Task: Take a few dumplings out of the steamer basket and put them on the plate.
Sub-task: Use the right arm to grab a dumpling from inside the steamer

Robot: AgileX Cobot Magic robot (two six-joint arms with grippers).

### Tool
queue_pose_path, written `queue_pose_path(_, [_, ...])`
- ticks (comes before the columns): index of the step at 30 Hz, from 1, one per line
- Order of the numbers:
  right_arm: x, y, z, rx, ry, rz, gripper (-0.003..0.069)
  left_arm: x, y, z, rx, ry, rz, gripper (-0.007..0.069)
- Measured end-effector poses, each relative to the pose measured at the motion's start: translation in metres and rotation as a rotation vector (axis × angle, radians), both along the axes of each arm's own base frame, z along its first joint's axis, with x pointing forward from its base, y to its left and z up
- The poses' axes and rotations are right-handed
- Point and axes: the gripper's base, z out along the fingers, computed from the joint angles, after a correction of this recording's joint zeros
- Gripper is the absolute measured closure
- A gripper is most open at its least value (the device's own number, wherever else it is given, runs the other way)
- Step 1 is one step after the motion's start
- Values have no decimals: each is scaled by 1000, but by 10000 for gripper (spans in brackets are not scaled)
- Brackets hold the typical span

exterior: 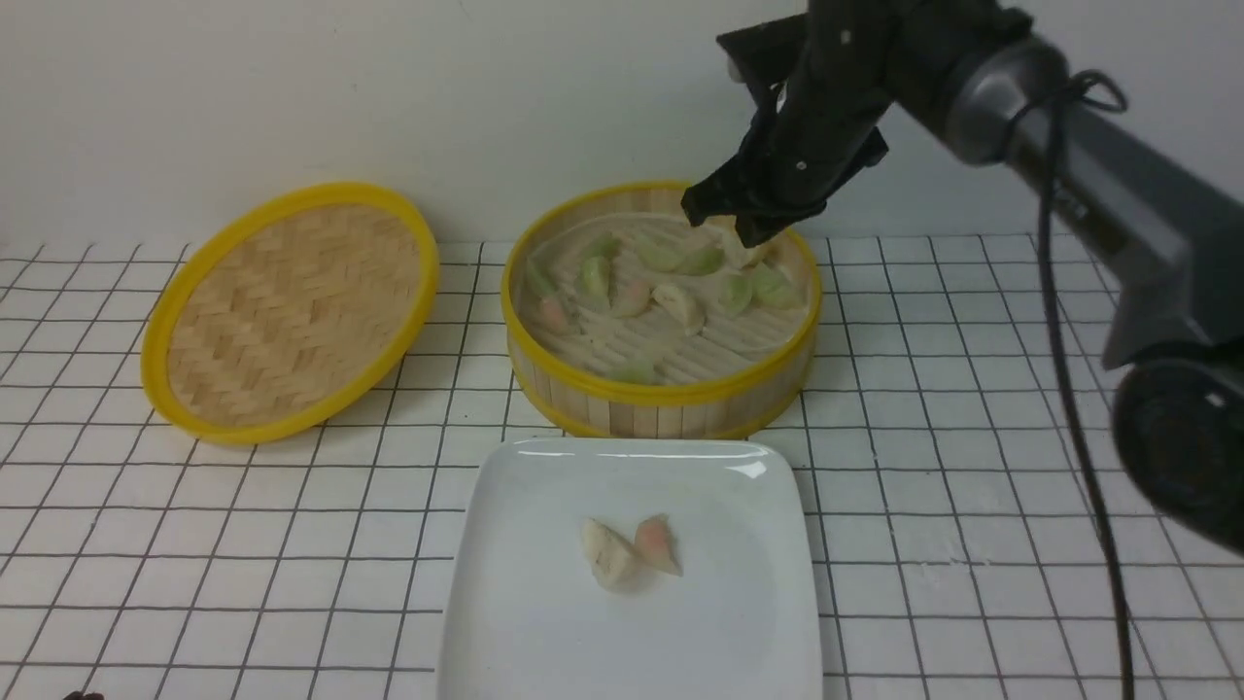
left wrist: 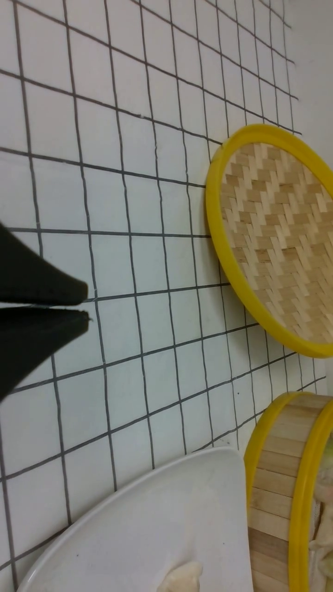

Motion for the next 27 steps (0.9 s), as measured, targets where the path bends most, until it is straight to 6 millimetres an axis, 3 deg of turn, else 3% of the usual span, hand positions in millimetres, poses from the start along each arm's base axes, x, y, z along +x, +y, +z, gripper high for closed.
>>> queue_pose_path(6, [19, 2, -32, -100, -35, 2, 475, 0, 0, 0, 0, 0, 0, 631])
queue_pose_path(14, [25, -1, -59, -186, -18, 7, 284, 0, 0, 0, 0, 0, 0, 631])
queue_pose_path(24, [28, -5, -66, -144, 6, -18, 260, 0, 0, 0, 0, 0, 0, 631])
queue_pose_path(27, [30, -10, -68, -72, 38, -34, 286, 0, 0, 0, 0, 0, 0, 631])
